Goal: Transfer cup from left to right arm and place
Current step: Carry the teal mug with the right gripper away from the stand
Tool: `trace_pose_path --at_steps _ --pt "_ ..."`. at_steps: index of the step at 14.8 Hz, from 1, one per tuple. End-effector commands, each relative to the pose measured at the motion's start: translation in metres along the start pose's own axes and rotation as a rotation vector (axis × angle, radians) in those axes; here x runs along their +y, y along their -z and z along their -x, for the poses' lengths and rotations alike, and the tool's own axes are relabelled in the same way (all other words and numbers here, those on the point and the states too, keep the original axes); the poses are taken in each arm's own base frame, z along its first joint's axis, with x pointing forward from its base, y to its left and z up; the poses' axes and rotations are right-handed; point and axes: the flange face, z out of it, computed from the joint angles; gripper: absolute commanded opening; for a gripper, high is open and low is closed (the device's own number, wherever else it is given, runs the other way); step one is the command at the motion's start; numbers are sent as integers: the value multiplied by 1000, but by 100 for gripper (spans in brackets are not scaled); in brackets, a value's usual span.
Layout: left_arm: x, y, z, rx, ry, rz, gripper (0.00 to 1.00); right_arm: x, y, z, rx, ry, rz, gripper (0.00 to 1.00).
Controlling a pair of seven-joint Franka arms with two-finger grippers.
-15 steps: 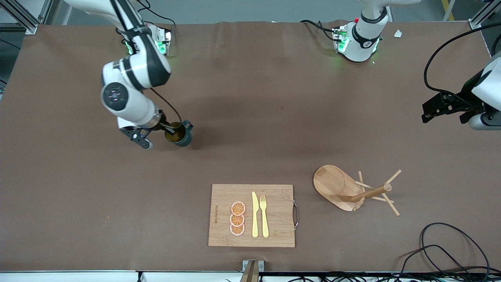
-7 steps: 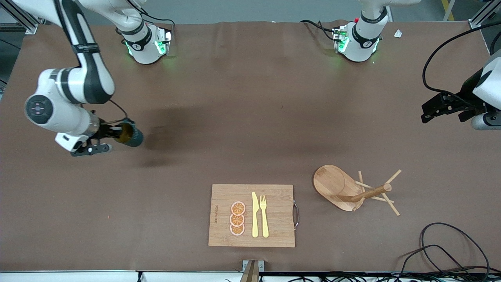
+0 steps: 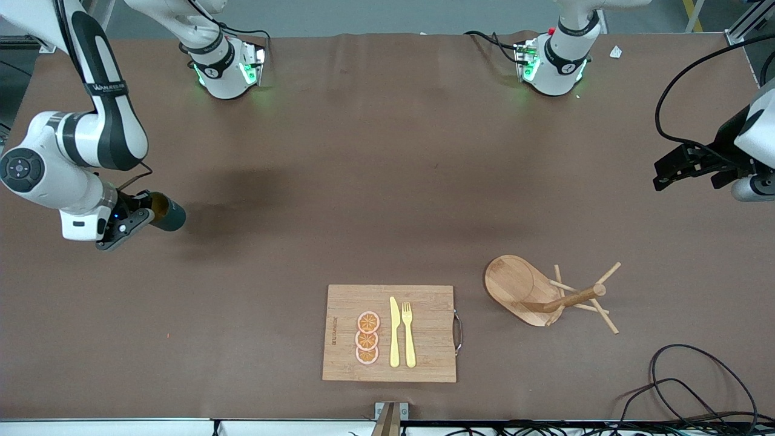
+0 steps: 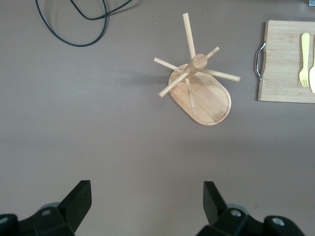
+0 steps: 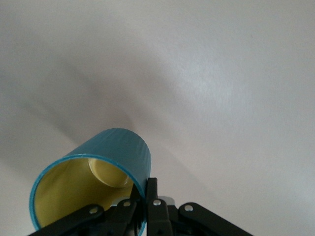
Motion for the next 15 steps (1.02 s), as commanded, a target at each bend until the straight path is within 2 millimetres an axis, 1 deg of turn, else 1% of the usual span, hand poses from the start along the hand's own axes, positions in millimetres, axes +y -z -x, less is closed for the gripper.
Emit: trace_pose_path --at_steps 1,2,3,6,7,8,10,15 --pt "0 4 3 -9 -9 14 100 13 -20 -2 7 214 19 0" --pt "0 4 3 -9 -5 15 100 15 -31 -4 6 286 16 0" --pt "1 4 3 -9 -3 16 100 19 -37 -7 4 342 15 0" --pt "0 4 3 -9 -9 14 100 28 -51 -12 22 505 47 0" --pt "0 4 3 -9 -9 14 100 28 -54 -12 25 537 54 0" --pt "0 4 3 -9 -9 14 100 25 -56 -13 26 551 51 0" --pt "1 4 3 -9 -11 13 100 19 -54 -22 33 625 53 0" --pt "1 4 3 -9 -11 14 100 13 -59 -22 100 648 31 0"
